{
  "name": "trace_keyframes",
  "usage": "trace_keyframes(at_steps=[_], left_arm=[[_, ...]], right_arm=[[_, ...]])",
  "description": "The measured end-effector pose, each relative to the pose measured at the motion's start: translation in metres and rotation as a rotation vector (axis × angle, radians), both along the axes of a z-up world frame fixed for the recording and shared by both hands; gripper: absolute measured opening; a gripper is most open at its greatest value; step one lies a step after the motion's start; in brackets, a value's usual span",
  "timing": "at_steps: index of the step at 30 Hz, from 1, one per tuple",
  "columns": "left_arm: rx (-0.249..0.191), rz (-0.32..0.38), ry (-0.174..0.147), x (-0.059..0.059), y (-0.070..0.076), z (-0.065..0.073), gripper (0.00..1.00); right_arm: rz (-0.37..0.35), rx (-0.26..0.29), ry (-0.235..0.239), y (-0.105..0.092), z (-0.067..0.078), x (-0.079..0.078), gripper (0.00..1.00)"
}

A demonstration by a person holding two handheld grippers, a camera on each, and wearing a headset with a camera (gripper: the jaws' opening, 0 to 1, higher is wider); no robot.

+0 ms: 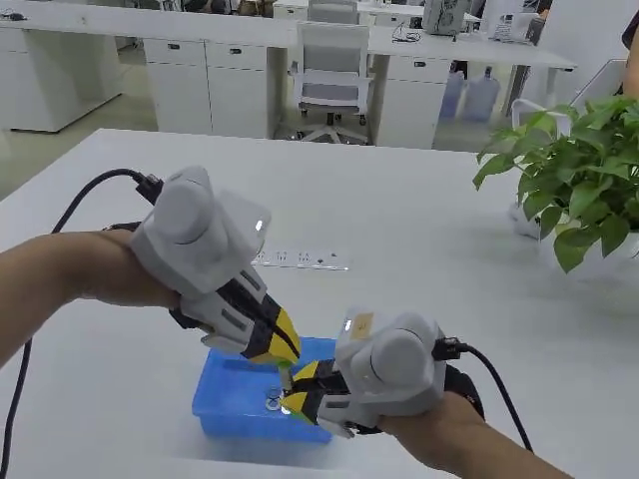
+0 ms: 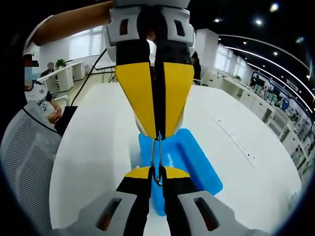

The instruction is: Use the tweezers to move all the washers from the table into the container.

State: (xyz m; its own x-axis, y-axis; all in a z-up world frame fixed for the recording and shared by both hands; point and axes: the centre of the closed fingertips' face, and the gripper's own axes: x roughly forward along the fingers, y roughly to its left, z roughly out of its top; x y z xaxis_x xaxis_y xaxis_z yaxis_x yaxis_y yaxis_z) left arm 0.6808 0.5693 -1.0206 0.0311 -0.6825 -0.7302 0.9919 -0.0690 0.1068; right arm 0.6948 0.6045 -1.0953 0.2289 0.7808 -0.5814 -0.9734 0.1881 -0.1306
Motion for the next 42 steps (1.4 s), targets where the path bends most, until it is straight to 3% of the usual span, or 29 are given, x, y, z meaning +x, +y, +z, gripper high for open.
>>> trace_keyframes(at_steps=[27,42], left_arm=[[0.010,0.022,0.011,0.039,-0.002,-0.037,0.05],[0.007,0.040,0.034,0.049,-0.001,-0.053,0.05]], right_arm=[[-0.037,-0.007,0.047,-0.001,-0.036,0.037,0.10],[-0.051,-0.020,0.085,0.000,-0.054,0.045,0.10]])
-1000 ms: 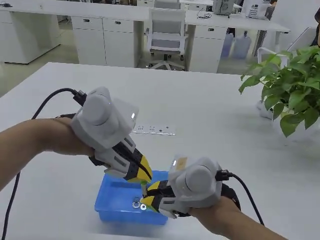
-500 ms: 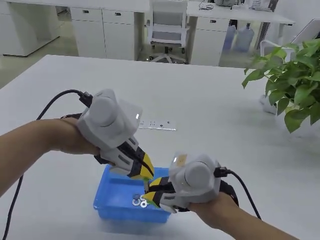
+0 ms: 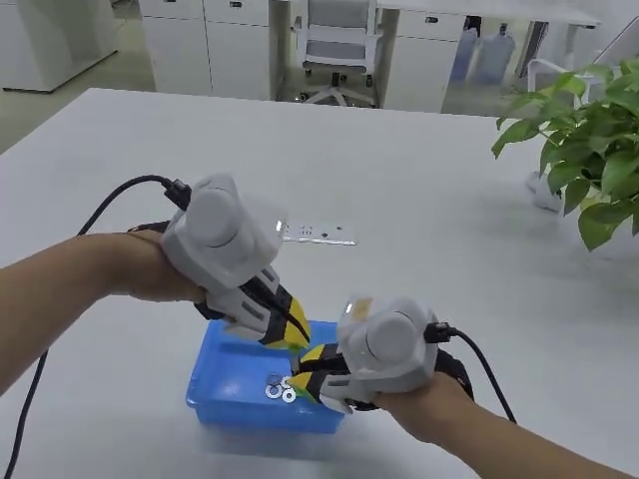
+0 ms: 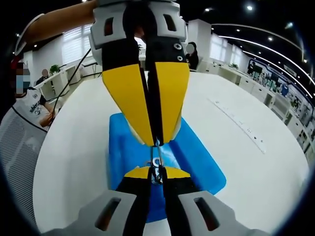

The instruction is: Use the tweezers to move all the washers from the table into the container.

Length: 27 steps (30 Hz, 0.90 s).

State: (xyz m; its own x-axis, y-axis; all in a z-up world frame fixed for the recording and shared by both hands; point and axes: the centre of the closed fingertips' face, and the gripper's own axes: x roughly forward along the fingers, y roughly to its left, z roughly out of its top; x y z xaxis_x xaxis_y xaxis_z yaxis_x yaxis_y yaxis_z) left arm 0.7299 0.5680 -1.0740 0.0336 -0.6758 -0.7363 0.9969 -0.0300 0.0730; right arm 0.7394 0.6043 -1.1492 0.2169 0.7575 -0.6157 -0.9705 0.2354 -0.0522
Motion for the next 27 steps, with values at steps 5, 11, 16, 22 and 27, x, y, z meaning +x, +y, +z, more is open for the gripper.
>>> trace_keyframes(at_steps=[5,11,16,22,27], left_arm=[[0.000,0.000,0.002,0.0013,-0.0005,-0.0023,0.05],[-0.004,-0.002,0.002,0.0016,-0.0022,-0.0017,0.05],[-0.004,-0.005,0.000,0.0007,-0.0024,-0.0006,0.05],[-0.006,-0.009,-0.003,-0.0007,-0.0033,0.0033,0.05],[-0.007,-0.011,-0.007,-0.0026,-0.0040,0.0070,0.05]], right_arm=[[-0.002,-0.002,0.006,-0.0002,-0.0020,0.0011,0.10],[-0.003,-0.001,0.007,-0.0005,-0.0022,0.0024,0.10],[-0.003,-0.002,0.008,-0.0009,-0.0008,0.0011,0.10],[-0.002,-0.001,0.001,-0.0019,0.0027,0.0008,0.10],[-0.002,0.001,-0.004,-0.0021,0.0065,-0.0004,0.10]])
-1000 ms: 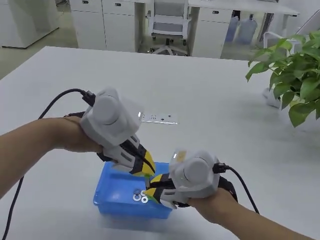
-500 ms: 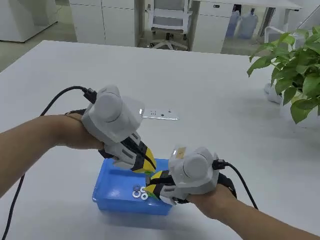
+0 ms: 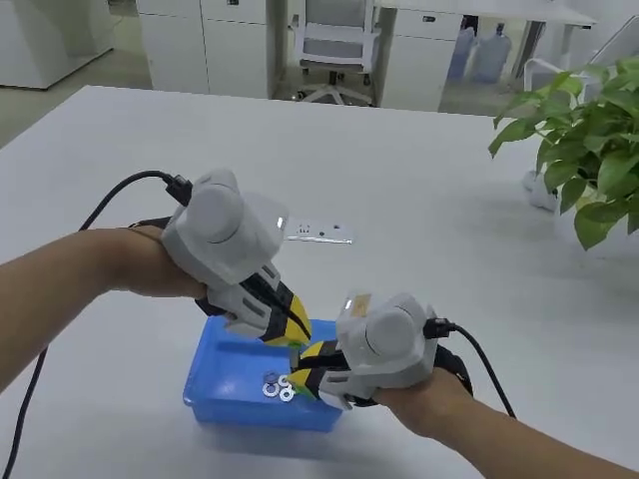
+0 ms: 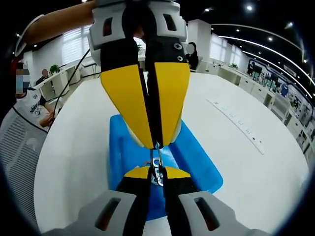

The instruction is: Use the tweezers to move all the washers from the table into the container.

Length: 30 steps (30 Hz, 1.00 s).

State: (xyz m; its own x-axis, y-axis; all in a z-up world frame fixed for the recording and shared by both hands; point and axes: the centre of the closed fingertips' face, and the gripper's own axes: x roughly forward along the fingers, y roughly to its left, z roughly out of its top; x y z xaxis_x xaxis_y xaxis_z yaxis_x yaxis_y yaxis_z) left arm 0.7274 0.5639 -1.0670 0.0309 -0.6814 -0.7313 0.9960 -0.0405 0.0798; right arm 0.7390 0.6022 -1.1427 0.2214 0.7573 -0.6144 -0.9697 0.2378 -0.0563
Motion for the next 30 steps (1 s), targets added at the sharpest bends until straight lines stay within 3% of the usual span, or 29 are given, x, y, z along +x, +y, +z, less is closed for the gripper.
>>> trace_keyframes(at_steps=[14,30], left_arm=[[0.006,-0.003,-0.017,-0.006,0.001,0.013,0.04],[-0.011,-0.024,0.010,-0.028,0.005,0.039,0.05]], right_arm=[[0.004,0.013,-0.018,0.002,0.012,-0.004,0.10],[0.028,0.073,-0.019,0.008,0.040,-0.031,0.08]])
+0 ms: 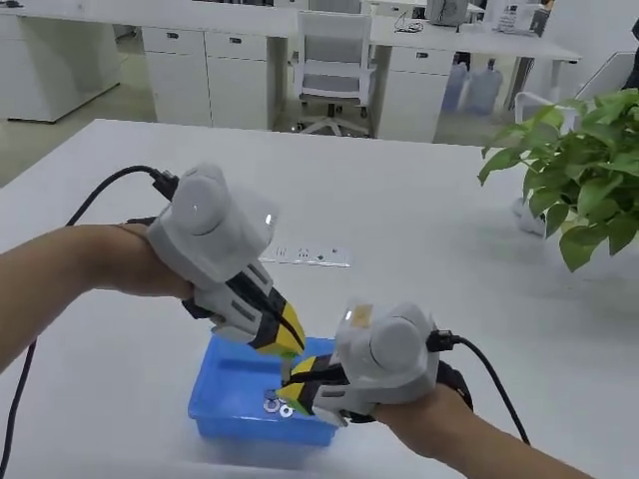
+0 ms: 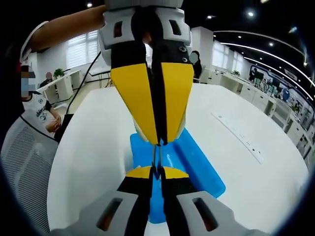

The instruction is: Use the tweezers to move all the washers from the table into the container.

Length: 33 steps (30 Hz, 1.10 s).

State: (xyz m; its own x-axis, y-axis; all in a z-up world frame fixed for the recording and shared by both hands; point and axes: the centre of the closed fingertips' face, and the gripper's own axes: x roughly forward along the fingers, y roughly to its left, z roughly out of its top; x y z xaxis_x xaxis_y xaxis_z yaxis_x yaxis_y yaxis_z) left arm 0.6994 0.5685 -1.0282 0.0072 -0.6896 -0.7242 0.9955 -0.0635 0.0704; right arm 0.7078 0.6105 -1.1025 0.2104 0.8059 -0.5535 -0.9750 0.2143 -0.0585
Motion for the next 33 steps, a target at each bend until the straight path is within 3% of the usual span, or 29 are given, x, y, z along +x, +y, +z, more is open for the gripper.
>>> trace_keyframes(at_steps=[10,18,33], left_arm=[[-0.007,-0.019,-0.008,-0.012,-0.001,0.016,0.05],[0.062,-0.057,-0.050,-0.019,0.001,0.011,0.07],[0.105,-0.067,-0.077,-0.025,0.007,0.009,0.08]], right_arm=[[-0.011,0.030,-0.027,0.000,0.017,-0.010,0.06],[-0.002,0.026,-0.051,0.000,0.027,-0.015,0.06],[0.006,-0.007,-0.073,-0.007,0.028,-0.022,0.06]])
